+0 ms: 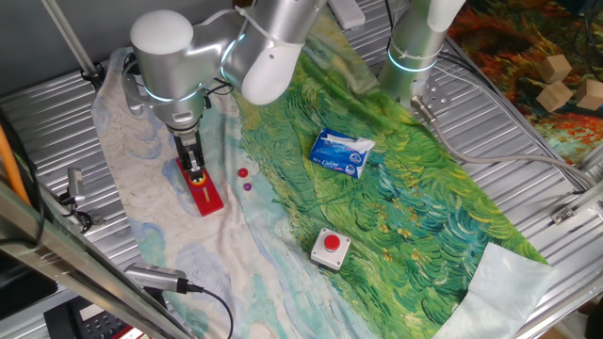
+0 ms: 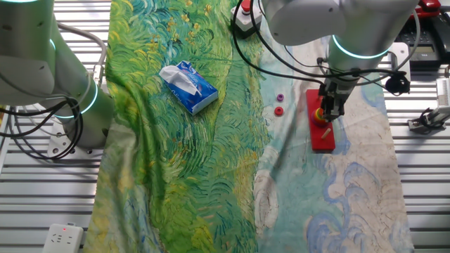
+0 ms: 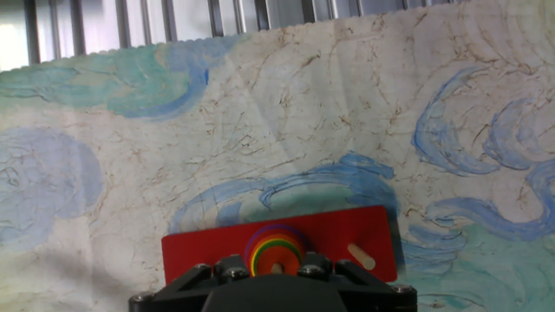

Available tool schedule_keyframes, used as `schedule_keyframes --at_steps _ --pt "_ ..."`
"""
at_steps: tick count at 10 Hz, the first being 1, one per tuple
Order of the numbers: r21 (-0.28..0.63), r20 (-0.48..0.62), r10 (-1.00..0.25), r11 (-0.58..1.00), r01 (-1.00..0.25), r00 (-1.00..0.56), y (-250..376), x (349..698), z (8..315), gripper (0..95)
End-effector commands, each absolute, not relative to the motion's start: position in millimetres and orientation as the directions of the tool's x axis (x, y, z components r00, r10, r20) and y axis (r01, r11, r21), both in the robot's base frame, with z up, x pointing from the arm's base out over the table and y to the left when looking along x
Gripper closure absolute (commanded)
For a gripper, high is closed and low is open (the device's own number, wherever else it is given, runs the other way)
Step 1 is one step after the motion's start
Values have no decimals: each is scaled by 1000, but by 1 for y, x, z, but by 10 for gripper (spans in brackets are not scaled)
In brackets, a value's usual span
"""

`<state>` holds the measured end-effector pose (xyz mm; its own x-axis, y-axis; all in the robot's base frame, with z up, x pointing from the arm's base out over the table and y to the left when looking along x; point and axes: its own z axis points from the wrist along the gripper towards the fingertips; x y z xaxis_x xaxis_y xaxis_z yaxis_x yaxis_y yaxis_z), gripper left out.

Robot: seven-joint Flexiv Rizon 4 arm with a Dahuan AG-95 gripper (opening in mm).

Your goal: Take out one Hanoi block and throw it aside

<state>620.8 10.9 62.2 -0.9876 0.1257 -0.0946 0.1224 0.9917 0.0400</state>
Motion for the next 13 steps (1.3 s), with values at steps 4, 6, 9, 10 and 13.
schedule_keyframes --at_steps 4,6,9,10,13 --pt "40 -95 127 991 124 -987 11 621 62 570" --pt "39 -95 126 992 122 -988 11 621 62 570" --pt "40 -95 129 991 126 -987 11 621 62 570" --pt "40 -93 131 991 128 -987 11 621 62 570" --pt "39 -92 129 991 126 -987 11 620 62 570"
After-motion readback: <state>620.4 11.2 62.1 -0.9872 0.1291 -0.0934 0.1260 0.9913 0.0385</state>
